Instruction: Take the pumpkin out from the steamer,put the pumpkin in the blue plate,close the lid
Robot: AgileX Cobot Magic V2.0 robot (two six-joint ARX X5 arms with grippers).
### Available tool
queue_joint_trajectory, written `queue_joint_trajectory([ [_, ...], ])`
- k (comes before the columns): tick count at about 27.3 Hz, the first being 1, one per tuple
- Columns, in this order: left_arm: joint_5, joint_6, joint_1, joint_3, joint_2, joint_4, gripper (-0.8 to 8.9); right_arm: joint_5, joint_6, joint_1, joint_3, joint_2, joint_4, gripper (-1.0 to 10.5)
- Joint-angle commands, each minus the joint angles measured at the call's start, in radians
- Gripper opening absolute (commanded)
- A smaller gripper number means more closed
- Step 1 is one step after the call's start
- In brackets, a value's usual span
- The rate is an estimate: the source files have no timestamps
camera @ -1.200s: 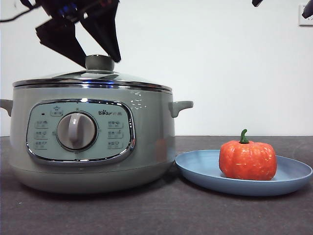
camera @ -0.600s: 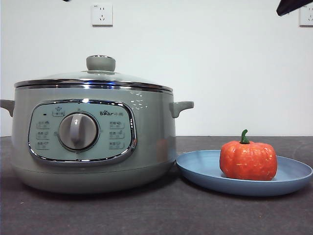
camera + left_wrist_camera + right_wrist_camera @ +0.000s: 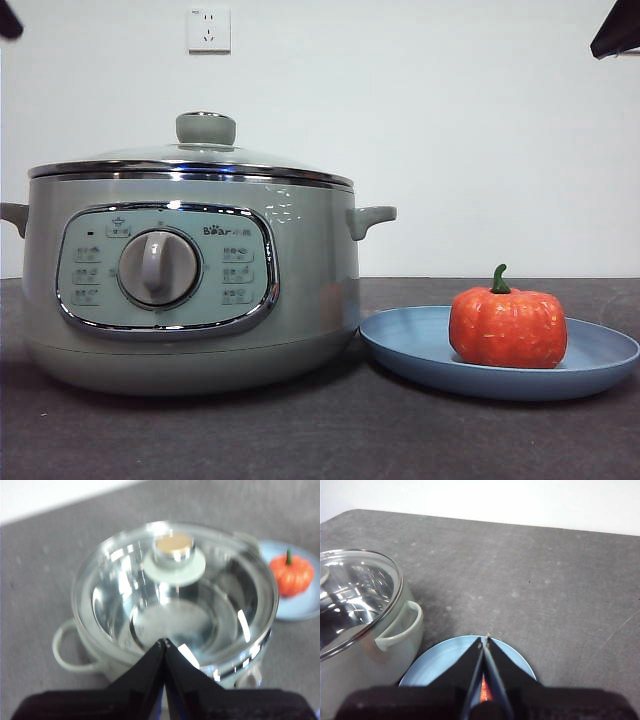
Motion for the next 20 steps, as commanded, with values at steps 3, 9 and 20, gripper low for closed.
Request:
queue_joint_trajectory([
  [3, 0.009, -0.009, -0.002, -0.005, 0.0, -0.018, -0.04, 0.003, 0.001, 0.0, -0.009, 0.001, -0.01, 0.0],
  [9, 0.008, -0.009, -0.002, -0.005, 0.0, -0.017, -0.04, 0.002, 0.001, 0.0, -0.009, 0.001, -0.034, 0.0],
  [20, 0.016, 0.018, 0.132, -0.047, -0.243, 0.05, -0.04, 0.003, 0.001, 0.0, -0.009, 0.001, -0.039, 0.0],
])
